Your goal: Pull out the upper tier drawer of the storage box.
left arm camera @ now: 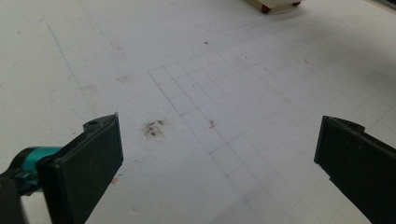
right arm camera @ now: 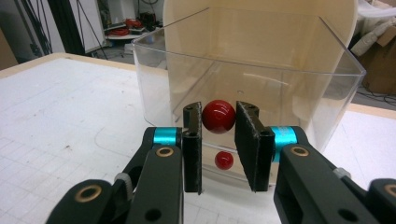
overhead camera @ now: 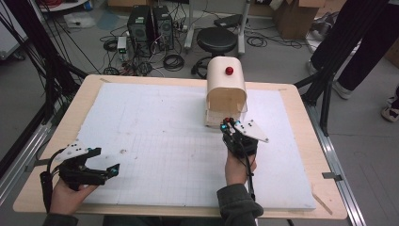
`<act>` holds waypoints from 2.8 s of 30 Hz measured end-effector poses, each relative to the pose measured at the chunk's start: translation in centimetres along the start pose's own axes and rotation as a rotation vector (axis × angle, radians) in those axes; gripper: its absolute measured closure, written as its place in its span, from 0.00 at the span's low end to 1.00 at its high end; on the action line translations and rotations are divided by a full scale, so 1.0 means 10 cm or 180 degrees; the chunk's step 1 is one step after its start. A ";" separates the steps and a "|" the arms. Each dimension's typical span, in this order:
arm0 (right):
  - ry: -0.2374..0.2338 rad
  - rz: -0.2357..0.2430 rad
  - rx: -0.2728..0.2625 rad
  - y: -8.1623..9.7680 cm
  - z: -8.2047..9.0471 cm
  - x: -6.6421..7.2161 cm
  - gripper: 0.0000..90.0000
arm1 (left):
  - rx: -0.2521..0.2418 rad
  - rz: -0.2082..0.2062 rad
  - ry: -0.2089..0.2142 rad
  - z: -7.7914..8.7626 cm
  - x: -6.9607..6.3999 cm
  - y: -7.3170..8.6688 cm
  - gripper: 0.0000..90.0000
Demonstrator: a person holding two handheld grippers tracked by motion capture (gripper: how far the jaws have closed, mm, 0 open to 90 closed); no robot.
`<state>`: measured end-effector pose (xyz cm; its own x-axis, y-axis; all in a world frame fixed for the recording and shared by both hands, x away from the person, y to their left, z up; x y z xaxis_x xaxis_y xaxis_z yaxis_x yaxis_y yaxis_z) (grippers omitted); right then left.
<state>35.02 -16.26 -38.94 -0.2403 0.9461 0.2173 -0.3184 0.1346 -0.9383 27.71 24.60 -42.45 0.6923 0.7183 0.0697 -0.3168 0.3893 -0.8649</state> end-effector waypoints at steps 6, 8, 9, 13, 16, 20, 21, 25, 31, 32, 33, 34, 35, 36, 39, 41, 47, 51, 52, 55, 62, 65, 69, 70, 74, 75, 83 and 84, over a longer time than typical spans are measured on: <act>-0.0018 0.0014 0.0001 0.01 0.04 0.00 0.81 | 0.0001 -0.0009 0.0001 0.00 0.00 0.00 0.02; -0.0020 0.0014 0.0004 0.02 0.05 0.01 0.81 | 0.0006 -0.0007 0.0004 0.00 0.00 0.00 0.02; -0.0021 0.0019 -0.0001 0.02 0.06 0.01 0.81 | 0.0009 -0.0011 0.0005 0.00 0.00 0.00 0.02; -0.0030 -0.0001 -0.0002 0.02 0.08 0.02 0.81 | 0.0006 -0.0010 0.0003 -0.01 -0.01 0.00 0.02; -0.0045 0.0015 -0.0008 0.02 0.10 0.01 0.81 | 0.0007 -0.0015 0.0007 -0.01 -0.01 0.00 0.02; -0.0046 0.0015 -0.0015 0.03 0.11 0.02 0.81 | 0.0008 -0.0015 0.0008 -0.01 -0.01 0.00 0.02; -0.0046 0.0012 -0.0016 0.03 0.12 0.02 0.81 | 0.0012 -0.0020 0.0009 -0.01 -0.01 0.00 0.02; -0.0060 -0.0004 -0.0017 0.05 0.13 0.02 0.81 | 0.0010 -0.0021 0.0005 0.00 -0.01 -0.01 0.02; -0.0060 -0.0002 -0.0025 0.06 0.15 0.03 0.81 | 0.0008 -0.0015 0.0003 -0.01 -0.02 -0.01 0.02; -0.0060 0.0000 -0.0024 0.06 0.15 0.02 0.81 | 0.0009 -0.0015 0.0002 0.00 -0.01 -0.01 0.02; -0.0068 -0.0002 -0.0026 0.06 0.15 0.02 0.81 | 0.0009 -0.0018 0.0001 0.00 -0.01 -0.01 0.02; -0.0068 -0.0001 -0.0025 0.06 0.15 0.02 0.81 | 0.0006 -0.0013 0.0003 0.00 -0.01 -0.01 0.02; -0.0070 -0.0002 -0.0026 0.06 0.15 0.02 0.81 | 0.0005 -0.0013 0.0001 0.00 -0.01 -0.01 0.02; -0.0071 0.0000 -0.0027 0.06 0.15 0.02 0.81 | 0.0007 -0.0014 0.0000 0.00 -0.01 -0.01 0.02; -0.0081 -0.0006 -0.0034 0.07 0.15 0.02 0.81 | 0.0006 -0.0009 0.0004 0.00 -0.02 -0.01 0.02; -0.0087 -0.0019 -0.0036 0.07 0.15 0.02 0.81 | 0.0004 -0.0009 0.0004 -0.01 -0.02 -0.01 0.02; -0.0120 -0.0034 -0.0028 0.07 0.15 0.01 0.80 | 0.0005 -0.0016 -0.0003 0.00 -0.01 -0.01 0.02; -0.0139 -0.0048 -0.0038 0.07 0.17 0.01 0.79 | 0.0001 -0.0020 0.0004 -0.01 -0.02 -0.01 0.02; -0.0140 -0.0028 -0.0040 0.07 0.17 0.01 0.78 | 0.0001 -0.0020 0.0003 0.00 -0.02 -0.01 0.02; -0.0159 -0.0048 -0.0030 0.07 0.18 0.00 0.76 | -0.0001 -0.0017 0.0000 0.00 -0.02 -0.01 0.02; -0.0178 -0.0054 -0.0009 0.09 0.18 -0.01 0.75 | 0.0001 -0.0017 0.0000 -0.01 -0.03 -0.01 0.02; -0.0176 -0.0048 -0.0014 0.09 0.19 -0.01 0.75 | 0.0003 -0.0030 0.0006 -0.01 -0.02 -0.02 0.02; -0.0194 -0.0064 -0.0020 0.10 0.21 -0.02 0.74 | 0.0003 -0.0024 0.0005 -0.01 -0.02 -0.02 0.02; -0.0192 -0.0079 -0.0018 0.11 0.22 -0.02 0.73 | 0.0004 -0.0022 0.0007 -0.01 -0.02 -0.02 0.02; -0.0235 -0.0074 -0.0005 0.12 0.24 -0.03 0.68 | 0.0004 -0.0029 0.0009 -0.01 -0.02 -0.02 0.02; -0.0254 -0.0077 0.0003 0.12 0.24 -0.04 0.66 | 0.0005 -0.0031 0.0009 -0.01 -0.02 -0.02 0.02; -0.0343 -0.0067 0.0087 0.15 0.29 -0.08 0.54 | -0.0004 -0.0022 0.0018 -0.03 -0.03 -0.03 0.02; -0.0353 -0.0079 0.0100 0.16 0.29 -0.08 0.52 | 0.0004 -0.0031 0.0020 -0.03 -0.03 -0.03 0.02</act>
<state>32.05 -17.65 -39.81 -0.3314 0.9039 0.2705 -0.3538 0.1467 -0.9237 27.86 24.09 -42.35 0.6994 0.7108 0.0749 -0.3109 0.3969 -0.8636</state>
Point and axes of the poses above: each handheld gripper's, and its own axes: z roughly backward along the jaws, y roughly out of its underside, x roughly to its left, the point moved 5 cm from there along -z, roughly forward along the jaws, and after that the axes turned 14 degrees about -z, right-handed, at the moved point
